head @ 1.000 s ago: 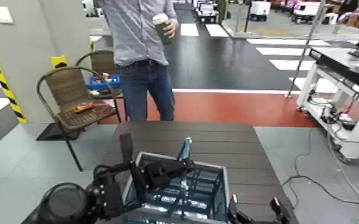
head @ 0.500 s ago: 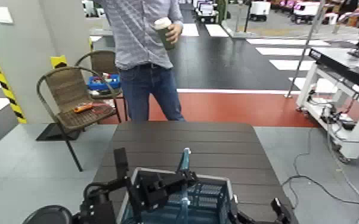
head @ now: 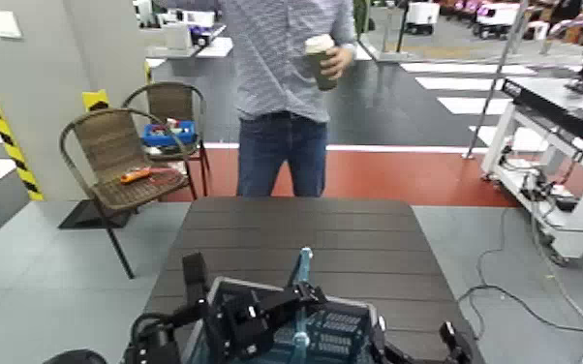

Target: Grasp the handle of the crate.

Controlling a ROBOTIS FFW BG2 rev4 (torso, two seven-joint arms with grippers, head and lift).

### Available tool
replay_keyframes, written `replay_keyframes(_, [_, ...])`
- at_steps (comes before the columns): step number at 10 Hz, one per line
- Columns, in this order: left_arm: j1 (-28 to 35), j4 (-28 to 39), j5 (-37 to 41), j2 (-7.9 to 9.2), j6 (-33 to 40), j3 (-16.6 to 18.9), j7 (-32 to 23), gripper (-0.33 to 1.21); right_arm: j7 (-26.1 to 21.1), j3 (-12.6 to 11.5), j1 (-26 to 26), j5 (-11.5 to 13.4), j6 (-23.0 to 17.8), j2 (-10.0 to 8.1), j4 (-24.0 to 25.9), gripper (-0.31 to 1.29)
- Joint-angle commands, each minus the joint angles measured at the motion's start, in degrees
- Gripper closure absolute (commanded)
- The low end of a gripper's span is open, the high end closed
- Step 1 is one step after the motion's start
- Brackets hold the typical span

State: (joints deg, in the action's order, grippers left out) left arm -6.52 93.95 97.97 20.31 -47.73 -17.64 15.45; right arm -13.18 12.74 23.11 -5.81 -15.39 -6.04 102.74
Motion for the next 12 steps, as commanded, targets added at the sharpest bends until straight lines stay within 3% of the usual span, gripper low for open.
replay_keyframes(1, [1.16,-0.17,0.38,-0.97,0.63,0.59,0.37,1.20,-0.09,0.00,0.00,0.10,0.36,0.06,0.00,0.15])
replay_keyframes(4, [1.95,-0.35,0.64,-2.02,0.89,0.95,1.42,1.20,0.00,0.00,0.09,0.10,0.36,0.15,0.18,0.15])
replay_keyframes(7, [2.04,-0.78,1.35,-2.29,0.80,0.77,2.30,1.20,0.00,0.00,0.09,1.51,0.10,0.15,0.35,0.15])
replay_keyframes(12, [1.95,-1.31,1.70,-2.29,0.80,0.51,2.74,1.20,-0.53,0.26,0.00,1.68,0.63,0.15,0.44,0.15])
